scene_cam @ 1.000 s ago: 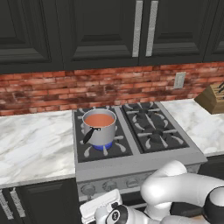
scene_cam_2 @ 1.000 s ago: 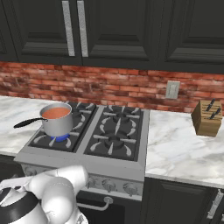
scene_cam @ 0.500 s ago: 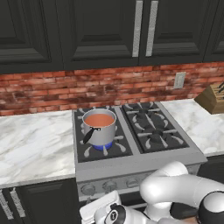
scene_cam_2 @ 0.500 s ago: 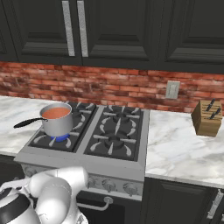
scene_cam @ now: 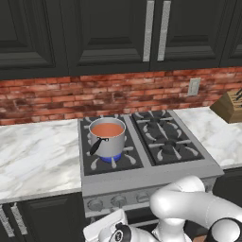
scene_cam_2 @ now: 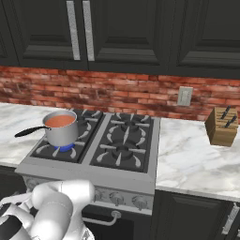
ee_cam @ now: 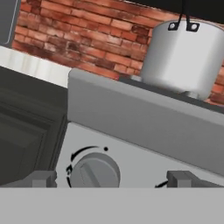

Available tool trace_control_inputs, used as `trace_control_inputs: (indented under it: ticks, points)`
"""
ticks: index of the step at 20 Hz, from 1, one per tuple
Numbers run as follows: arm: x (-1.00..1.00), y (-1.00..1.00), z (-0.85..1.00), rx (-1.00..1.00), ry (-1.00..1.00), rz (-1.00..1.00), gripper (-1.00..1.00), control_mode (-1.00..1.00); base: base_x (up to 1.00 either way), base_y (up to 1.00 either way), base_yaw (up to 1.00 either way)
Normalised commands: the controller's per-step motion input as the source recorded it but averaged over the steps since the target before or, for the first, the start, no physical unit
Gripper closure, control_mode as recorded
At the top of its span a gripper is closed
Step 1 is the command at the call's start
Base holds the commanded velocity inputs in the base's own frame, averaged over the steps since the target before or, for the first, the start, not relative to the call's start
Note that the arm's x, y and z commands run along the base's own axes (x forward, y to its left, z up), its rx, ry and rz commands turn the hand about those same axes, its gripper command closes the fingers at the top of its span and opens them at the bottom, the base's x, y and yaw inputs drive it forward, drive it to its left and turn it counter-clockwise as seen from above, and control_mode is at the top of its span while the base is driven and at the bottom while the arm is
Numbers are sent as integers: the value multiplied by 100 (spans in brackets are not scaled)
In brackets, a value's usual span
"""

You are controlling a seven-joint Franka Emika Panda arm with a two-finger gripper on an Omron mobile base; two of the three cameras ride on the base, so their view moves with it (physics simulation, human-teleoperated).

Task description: Wait until the marinara sauce is simmered to a deep red color and then turn off the stove.

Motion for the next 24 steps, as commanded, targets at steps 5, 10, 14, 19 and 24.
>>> trace_control_inputs:
  ticks: [5,10,14,19,24]
  points:
    - [1,1,0,0,0,0,-100,-100,0,0,0]
    - [17,0,0,2,0,0,-100,-100,0,0,0]
    - [22,-1,0,4,0,0,-100,-100,0,0,0]
    - [15,0,0,3,0,0,-100,-100,0,0,0]
    - [1,0,-1,2,1,0,-100,-100,0,0,0]
